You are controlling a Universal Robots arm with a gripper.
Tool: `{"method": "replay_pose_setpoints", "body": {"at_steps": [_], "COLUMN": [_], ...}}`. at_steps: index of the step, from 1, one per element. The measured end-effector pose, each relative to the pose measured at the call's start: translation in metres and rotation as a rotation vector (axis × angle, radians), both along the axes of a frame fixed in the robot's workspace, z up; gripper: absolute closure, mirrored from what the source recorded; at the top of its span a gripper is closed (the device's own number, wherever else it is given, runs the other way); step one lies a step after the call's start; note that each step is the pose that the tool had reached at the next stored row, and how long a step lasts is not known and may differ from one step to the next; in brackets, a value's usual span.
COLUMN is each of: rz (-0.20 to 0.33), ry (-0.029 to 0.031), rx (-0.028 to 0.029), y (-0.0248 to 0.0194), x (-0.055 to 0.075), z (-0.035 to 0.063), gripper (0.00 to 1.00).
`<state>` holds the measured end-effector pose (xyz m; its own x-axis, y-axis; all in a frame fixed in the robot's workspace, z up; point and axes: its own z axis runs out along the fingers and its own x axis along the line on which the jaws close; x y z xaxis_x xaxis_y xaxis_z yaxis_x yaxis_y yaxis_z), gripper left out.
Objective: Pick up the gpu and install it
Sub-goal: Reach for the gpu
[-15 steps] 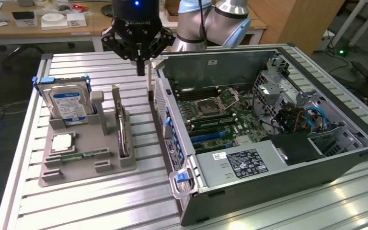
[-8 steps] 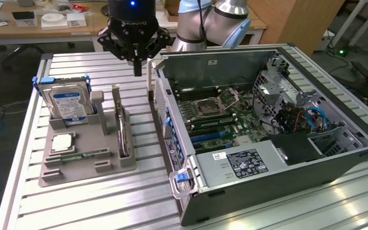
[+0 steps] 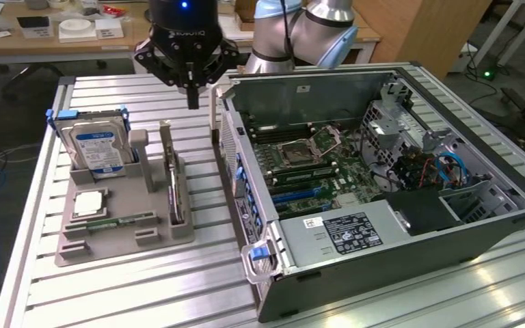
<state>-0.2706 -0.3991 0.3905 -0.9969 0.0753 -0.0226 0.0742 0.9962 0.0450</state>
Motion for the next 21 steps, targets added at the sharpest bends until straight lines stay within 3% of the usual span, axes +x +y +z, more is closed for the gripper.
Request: {"method": "replay_pose_setpoints", "body": {"at_steps": [21], "rz": [0.0], "ry": [0.0009], "rx": [0.0], "y": [-0.0003], "x": [-0.016], "z": [-0.0006], "gripper": [0.89]}}
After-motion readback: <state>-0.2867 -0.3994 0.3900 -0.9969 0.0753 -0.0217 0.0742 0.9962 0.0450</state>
